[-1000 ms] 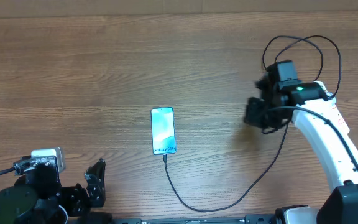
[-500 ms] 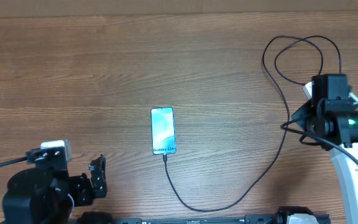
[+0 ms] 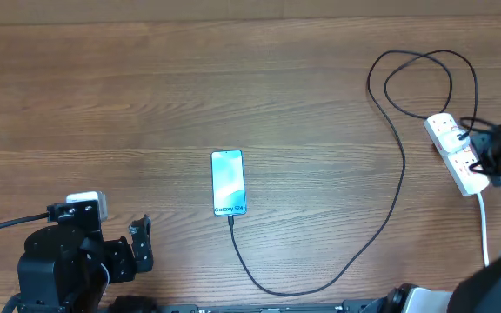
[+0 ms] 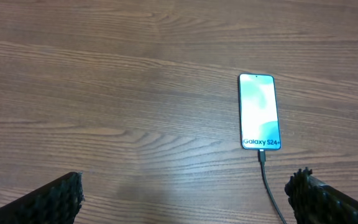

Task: Plug charger to phone and switch on socket

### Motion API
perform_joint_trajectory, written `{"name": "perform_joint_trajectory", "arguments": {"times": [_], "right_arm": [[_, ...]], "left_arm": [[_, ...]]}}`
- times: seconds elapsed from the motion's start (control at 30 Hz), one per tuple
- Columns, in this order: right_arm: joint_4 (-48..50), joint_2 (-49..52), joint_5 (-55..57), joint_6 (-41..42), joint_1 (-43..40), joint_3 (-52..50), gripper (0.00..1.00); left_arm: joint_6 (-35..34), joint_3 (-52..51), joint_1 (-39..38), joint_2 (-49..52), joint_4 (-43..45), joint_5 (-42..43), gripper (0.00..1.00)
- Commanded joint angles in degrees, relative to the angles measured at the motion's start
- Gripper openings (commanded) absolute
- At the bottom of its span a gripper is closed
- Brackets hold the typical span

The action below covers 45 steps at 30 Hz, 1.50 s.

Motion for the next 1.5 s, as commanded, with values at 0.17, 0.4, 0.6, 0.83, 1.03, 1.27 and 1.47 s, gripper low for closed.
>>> {"name": "perform_joint_trajectory", "arguments": {"times": [0.17, 0.4, 0.6, 0.83, 1.03, 1.27, 1.47], "right_arm": [[12.83, 8.48, -8.98, -10.32, -1.53, 0.74, 0.04], [14.64, 11.87, -4.74, -11.43, -1.51, 0.72, 0.04], [15.13, 16.48, -4.76, -11.41, -1.51, 0.72, 0.04], [16.28, 18.4, -4.81, -11.41, -1.51, 0.72, 0.04], [17.75, 18.4, -4.79, -11.45, -1.51, 0.72, 0.04], [19.17, 18.69, -4.81, -11.43, -1.51, 0.39, 0.04], [19.08, 20.59, -5.46, -11.43, -1.49, 0.39, 0.04]], "left_arm": [[-0.83, -0.15, -0.17, -0.22, 0.44, 1.84, 1.0], [-0.85, -0.15, -0.17, -0.22, 1.55, 1.81, 1.0], [-0.83, -0.15, -0.17, -0.22, 1.55, 1.81, 1.0], [-0.83, -0.15, -0.17, -0.22, 1.53, 1.79, 1.0], [-0.83, -0.15, -0.17, -0.22, 1.55, 1.79, 1.0], [-0.83, -0.15, -0.17, -0.22, 1.55, 1.79, 1.0], [-0.83, -0.15, -0.17, -0.22, 1.55, 1.79, 1.0]]}}
